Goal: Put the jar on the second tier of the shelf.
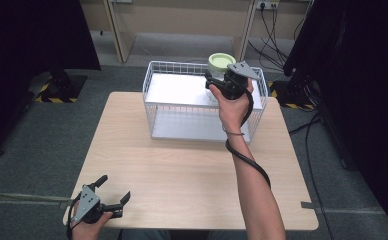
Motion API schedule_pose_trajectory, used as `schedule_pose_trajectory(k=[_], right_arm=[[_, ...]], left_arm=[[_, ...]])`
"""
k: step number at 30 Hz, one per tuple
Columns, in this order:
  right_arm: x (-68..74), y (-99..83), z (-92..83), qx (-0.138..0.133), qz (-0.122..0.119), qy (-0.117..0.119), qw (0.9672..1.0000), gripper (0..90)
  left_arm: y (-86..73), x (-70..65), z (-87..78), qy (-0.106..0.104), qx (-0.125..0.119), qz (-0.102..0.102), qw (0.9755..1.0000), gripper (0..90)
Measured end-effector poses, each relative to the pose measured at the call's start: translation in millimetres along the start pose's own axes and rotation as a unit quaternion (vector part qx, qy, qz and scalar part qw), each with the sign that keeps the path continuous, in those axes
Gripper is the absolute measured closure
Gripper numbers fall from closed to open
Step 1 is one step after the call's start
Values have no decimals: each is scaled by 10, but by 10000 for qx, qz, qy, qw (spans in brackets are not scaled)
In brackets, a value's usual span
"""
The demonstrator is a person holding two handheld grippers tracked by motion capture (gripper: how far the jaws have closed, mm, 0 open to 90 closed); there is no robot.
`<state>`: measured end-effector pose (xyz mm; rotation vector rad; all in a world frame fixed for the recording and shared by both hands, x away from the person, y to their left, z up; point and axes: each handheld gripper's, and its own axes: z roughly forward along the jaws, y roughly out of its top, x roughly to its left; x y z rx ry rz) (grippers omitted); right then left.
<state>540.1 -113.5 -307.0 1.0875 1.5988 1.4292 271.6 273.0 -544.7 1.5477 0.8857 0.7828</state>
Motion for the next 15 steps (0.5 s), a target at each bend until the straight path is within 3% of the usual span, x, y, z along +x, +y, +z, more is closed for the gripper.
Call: schedule_pose_trajectory(k=[15], right_arm=[[-2, -66, 101, 138, -75, -38, 9999, 113]], left_arm=[[0, -4, 3, 4, -2, 8, 10000, 0]])
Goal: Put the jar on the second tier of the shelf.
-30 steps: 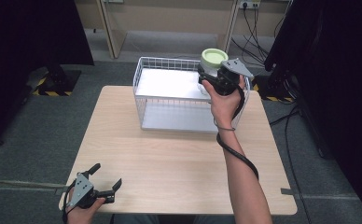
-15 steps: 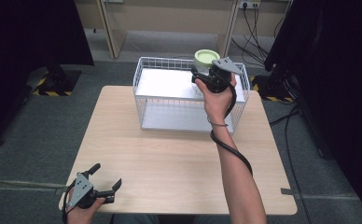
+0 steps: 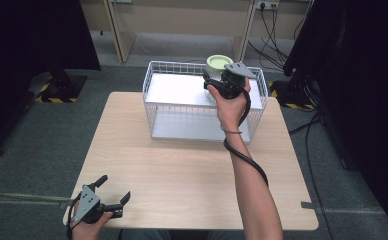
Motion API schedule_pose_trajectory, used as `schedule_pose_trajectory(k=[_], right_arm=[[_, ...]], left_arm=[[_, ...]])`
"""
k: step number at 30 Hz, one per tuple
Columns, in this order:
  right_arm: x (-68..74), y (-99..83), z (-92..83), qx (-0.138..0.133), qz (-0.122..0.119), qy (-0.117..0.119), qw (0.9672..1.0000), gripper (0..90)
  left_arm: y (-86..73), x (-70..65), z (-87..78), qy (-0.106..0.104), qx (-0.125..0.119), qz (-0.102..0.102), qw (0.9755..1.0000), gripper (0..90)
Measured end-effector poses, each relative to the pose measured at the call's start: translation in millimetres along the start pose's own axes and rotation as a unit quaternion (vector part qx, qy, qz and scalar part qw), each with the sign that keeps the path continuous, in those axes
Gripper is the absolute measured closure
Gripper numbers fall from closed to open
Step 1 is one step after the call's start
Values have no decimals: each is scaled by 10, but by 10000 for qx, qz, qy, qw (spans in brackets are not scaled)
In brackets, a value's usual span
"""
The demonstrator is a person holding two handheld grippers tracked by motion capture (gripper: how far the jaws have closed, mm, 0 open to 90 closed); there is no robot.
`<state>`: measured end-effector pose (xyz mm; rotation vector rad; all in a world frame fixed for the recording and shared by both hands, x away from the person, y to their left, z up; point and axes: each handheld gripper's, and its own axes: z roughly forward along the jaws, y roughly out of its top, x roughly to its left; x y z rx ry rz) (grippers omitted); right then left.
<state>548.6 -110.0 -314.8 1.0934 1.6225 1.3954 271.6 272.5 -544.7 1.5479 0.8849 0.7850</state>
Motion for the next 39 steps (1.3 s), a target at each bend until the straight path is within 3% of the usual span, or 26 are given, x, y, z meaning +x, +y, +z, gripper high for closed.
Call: schedule_pose_trajectory(k=[9, 15, 24, 39], right_arm=[[-1, -20, -6, -13, 69, 47, 10000, 105], [15, -31, -3, 6, 212, 75, 9997, 32], [-23, -29, -134, -38, 324, 164, 9993, 2], [-25, -126, -376, -51, 184, 314, 9993, 2]], left_arm=[[1, -5, 0, 1, 9, 28, 10000, 0], [0, -2, -1, 2, 7, 12, 10000, 0], [2, -10, 3, 16, 9, 26, 10000, 0], [4, -15, 9, 21, 25, 41, 10000, 0]])
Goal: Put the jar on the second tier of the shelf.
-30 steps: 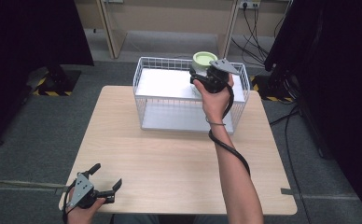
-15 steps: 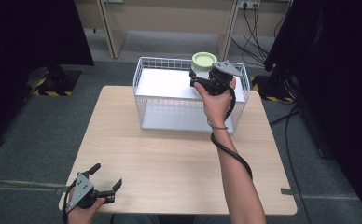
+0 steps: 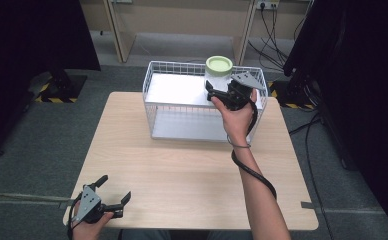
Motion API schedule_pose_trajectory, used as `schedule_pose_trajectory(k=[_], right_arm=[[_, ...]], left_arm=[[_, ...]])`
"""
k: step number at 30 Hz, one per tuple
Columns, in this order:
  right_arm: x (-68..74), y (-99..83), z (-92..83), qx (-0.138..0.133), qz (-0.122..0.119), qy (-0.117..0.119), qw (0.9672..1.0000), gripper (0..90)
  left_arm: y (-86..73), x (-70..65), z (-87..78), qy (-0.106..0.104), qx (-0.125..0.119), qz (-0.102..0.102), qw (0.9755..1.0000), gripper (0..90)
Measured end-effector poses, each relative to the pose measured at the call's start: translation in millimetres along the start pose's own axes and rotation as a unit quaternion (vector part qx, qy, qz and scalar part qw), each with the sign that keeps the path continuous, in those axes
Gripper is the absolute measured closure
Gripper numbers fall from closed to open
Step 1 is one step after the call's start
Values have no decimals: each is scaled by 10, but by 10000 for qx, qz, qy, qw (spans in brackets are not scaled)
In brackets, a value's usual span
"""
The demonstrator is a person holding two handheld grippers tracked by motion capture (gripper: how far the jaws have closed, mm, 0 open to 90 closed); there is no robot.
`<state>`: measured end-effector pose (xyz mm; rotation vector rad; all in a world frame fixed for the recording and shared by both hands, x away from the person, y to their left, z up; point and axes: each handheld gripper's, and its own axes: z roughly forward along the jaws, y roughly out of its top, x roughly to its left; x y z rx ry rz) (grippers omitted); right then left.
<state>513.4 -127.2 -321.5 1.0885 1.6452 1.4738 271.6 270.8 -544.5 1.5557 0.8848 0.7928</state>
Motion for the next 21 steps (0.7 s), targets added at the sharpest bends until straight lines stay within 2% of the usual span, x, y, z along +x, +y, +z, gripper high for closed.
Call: schedule_pose_trajectory(k=[21], right_arm=[[-34, -214, -260, 50, -4, 143, 9999, 2]], left_arm=[[1, -5, 1, 8, 9, 16, 10000, 0]])
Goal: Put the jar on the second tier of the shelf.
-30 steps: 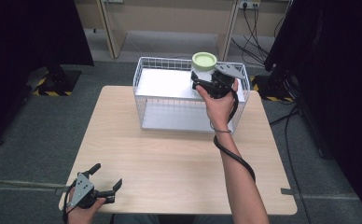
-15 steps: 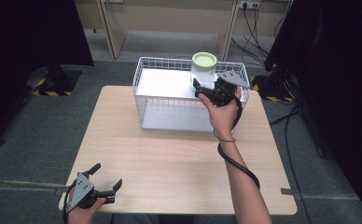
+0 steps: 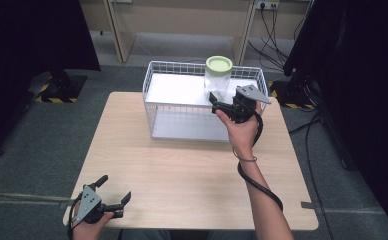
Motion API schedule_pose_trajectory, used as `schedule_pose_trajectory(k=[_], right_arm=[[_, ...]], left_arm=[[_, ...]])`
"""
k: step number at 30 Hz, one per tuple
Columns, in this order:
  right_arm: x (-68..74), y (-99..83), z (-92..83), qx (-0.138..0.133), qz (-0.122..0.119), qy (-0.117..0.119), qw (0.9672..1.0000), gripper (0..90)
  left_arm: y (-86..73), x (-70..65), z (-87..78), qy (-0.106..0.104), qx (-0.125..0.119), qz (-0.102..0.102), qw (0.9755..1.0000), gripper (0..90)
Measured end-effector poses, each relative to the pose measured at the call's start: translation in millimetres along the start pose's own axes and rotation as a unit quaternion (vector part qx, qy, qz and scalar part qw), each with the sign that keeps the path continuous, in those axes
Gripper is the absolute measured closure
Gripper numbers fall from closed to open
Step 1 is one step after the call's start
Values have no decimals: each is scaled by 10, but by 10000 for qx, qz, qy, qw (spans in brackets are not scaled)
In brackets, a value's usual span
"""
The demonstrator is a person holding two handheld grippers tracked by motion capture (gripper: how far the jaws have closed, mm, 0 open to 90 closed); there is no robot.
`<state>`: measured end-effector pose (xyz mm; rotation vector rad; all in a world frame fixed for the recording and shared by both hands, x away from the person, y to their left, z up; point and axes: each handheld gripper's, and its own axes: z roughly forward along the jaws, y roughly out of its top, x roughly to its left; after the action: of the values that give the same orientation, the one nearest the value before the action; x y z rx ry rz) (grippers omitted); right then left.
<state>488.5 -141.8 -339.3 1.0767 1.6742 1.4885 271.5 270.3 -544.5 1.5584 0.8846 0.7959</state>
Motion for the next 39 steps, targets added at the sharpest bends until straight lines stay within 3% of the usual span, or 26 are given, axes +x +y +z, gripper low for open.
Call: schedule_pose_trajectory(k=[23, 39], right_arm=[[-20, -185, -252, 57, -140, 115, 9998, 2], [-24, -488, -416, 164, -116, 223, 9996, 3]], left_arm=[[1, -3, 2, 9, 11, 22, 10000, 0], [1, -5, 1, 19, 10, 34, 10000, 0]])
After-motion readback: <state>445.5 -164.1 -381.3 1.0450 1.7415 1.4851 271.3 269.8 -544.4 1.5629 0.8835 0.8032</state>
